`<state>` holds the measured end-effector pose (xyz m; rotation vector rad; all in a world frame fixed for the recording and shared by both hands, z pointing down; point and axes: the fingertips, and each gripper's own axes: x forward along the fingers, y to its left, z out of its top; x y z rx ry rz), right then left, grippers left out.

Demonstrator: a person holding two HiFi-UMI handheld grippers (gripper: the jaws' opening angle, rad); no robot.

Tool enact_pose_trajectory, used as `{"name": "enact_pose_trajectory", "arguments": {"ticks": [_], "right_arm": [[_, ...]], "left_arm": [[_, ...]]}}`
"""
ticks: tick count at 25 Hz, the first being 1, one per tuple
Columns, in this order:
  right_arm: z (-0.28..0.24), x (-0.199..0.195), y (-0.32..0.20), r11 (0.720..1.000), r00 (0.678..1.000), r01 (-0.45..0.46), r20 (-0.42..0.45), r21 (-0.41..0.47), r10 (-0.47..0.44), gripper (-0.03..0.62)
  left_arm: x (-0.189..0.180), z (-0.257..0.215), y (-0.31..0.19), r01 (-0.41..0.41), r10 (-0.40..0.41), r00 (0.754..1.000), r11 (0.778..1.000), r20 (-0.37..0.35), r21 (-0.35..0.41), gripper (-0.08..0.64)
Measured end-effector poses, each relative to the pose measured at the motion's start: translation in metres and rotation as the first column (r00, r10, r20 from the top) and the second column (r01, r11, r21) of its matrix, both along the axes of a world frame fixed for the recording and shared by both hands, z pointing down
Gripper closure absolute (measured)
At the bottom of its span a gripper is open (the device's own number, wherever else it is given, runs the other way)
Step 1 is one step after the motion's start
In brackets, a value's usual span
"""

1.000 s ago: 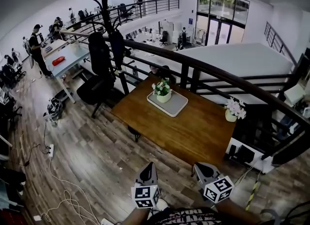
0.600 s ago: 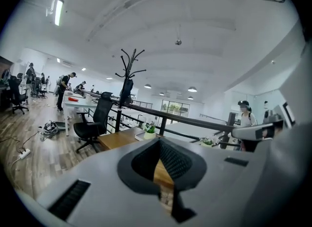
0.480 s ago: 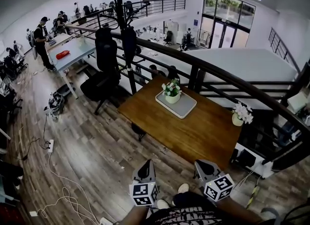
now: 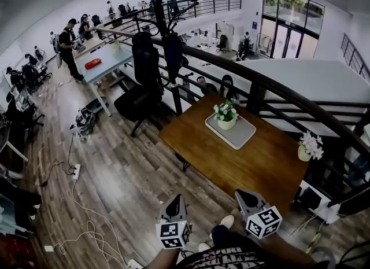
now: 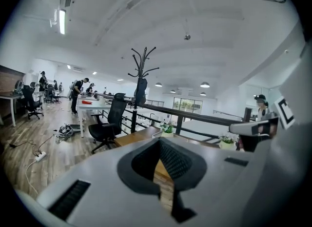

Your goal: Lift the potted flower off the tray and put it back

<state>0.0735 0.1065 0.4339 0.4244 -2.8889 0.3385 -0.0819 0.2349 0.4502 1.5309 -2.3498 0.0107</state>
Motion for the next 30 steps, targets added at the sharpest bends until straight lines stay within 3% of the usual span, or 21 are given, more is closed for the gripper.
{"name": "enact_pose_trajectory", "arguments": {"ticks": [8, 15, 23, 30], "right_arm": [[0.016, -0.032, -0.082, 1.0, 1.0, -0.013, -0.001, -0.029, 0.013, 0.6], [0.014, -0.039, -0.172, 0.996, 0.998, -0.067, 0.009, -0.056, 0.068, 0.6], [0.015, -0.051, -0.235, 0.996, 0.996, -0.081, 0.021, -0.048, 0.082, 0.6], [0.039, -0.083, -0.263, 0.99, 0.992, -0.125, -0.003, -0.069, 0.126, 0.6]], "left_arm": [[-0.034, 0.019, -0.081, -0.016, 0.017, 1.0, 0.998, 0.011, -0.058, 0.552], [-0.041, 0.012, -0.186, -0.099, 0.1, 0.995, 0.993, 0.016, -0.07, 0.552], [-0.053, 0.011, -0.254, -0.12, 0.122, 0.992, 0.989, 0.019, -0.084, 0.552], [-0.084, 0.034, -0.299, -0.202, 0.204, 0.979, 0.973, 0.013, -0.114, 0.552]]}}
